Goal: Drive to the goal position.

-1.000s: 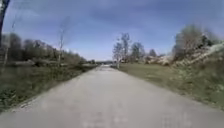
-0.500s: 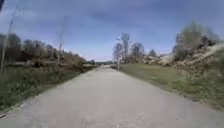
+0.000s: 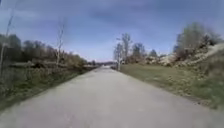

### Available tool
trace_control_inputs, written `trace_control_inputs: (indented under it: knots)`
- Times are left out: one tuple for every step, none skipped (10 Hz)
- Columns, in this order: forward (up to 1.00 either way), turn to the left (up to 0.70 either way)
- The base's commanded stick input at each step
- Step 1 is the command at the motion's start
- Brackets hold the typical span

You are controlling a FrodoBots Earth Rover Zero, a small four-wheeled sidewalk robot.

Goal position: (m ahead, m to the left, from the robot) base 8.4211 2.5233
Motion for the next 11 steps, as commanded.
trace_control_inputs:
  knots:
    - [0.85, 0.0]
    - [0.85, 0.0]
    - [0.85, 0.0]
    - [0.85, 0.0]
    - [0.85, 0.0]
    - [0.85, 0.0]
    - [0.85, 0.0]
    - [0.85, 0.0]
    - [0.85, 0.0]
    - [0.85, 0.0]
    - [0.85, 0.0]
